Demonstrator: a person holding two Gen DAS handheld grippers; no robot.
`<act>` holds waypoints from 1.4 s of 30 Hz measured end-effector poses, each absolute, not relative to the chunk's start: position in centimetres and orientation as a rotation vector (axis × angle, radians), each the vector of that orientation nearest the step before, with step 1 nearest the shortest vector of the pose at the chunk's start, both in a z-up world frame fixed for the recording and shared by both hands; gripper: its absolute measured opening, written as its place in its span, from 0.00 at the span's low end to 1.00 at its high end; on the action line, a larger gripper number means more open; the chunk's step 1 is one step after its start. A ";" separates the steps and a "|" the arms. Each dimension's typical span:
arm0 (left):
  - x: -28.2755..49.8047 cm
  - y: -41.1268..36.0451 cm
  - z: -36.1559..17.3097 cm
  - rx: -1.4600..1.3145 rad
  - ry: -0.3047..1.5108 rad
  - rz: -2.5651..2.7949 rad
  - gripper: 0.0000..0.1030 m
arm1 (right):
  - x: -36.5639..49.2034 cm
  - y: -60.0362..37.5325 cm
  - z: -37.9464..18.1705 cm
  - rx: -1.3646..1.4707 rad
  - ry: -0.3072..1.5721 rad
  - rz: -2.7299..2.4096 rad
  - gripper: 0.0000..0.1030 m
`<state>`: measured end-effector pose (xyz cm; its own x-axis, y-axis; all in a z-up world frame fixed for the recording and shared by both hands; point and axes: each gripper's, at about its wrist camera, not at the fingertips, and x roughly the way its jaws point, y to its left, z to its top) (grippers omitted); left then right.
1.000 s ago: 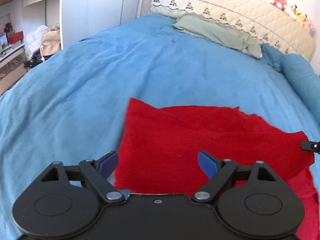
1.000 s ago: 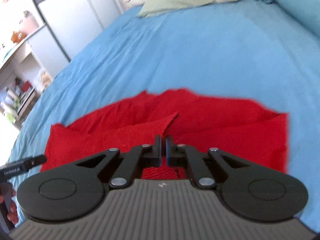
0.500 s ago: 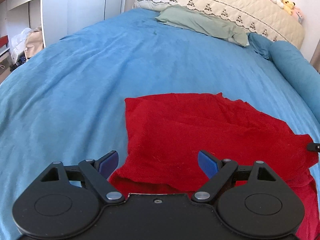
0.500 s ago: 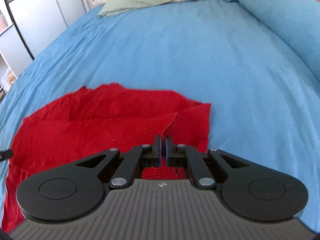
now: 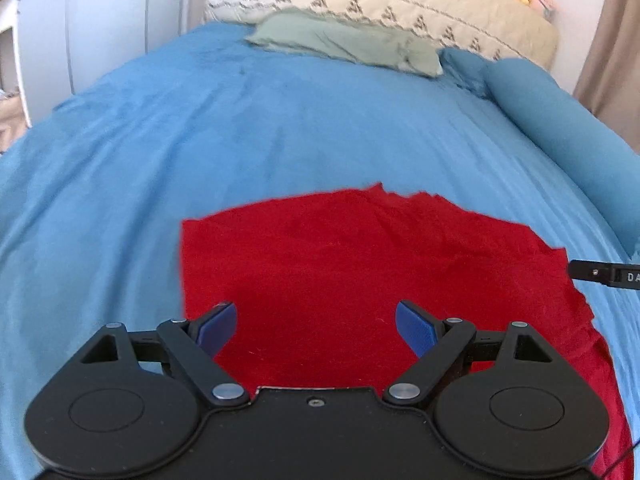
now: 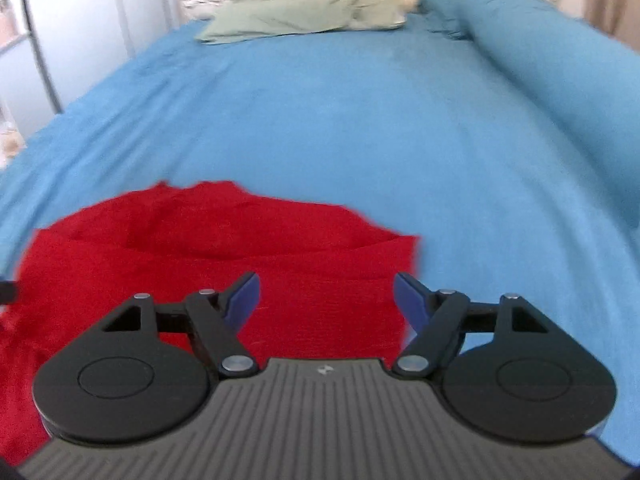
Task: Fold small clothes
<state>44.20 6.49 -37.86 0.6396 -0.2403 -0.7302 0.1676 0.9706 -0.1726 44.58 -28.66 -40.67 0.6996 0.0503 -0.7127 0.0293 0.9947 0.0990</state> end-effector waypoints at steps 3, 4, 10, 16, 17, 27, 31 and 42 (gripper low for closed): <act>45.1 6.8 -39.9 -0.125 0.905 -0.211 0.87 | 45.0 -28.1 -42.6 0.191 0.853 0.108 0.87; 45.3 7.1 -40.6 -0.144 0.924 -0.200 0.87 | 45.1 -28.0 -43.4 0.203 0.867 0.116 0.87; 45.3 7.0 -42.0 -0.131 0.920 -0.214 0.93 | 45.0 -28.1 -46.4 0.188 0.876 0.082 0.88; 44.0 6.9 -39.9 -0.147 0.877 -0.153 0.92 | 43.9 -28.1 -44.4 0.169 0.842 0.092 0.88; 43.1 7.1 -38.9 -0.155 0.855 -0.139 0.92 | 43.0 -28.6 -43.3 0.177 0.818 0.087 0.88; 31.6 10.0 -27.5 -0.157 0.748 -0.055 0.93 | 31.5 -31.8 -31.3 0.218 0.668 0.070 0.88; 25.5 10.3 -24.4 -0.140 0.735 -0.021 0.94 | 25.6 -32.5 -27.9 0.225 0.673 0.096 0.89; 10.9 9.1 -25.1 -0.214 0.935 0.043 0.95 | 7.9 -32.7 -25.3 0.273 0.825 0.135 0.90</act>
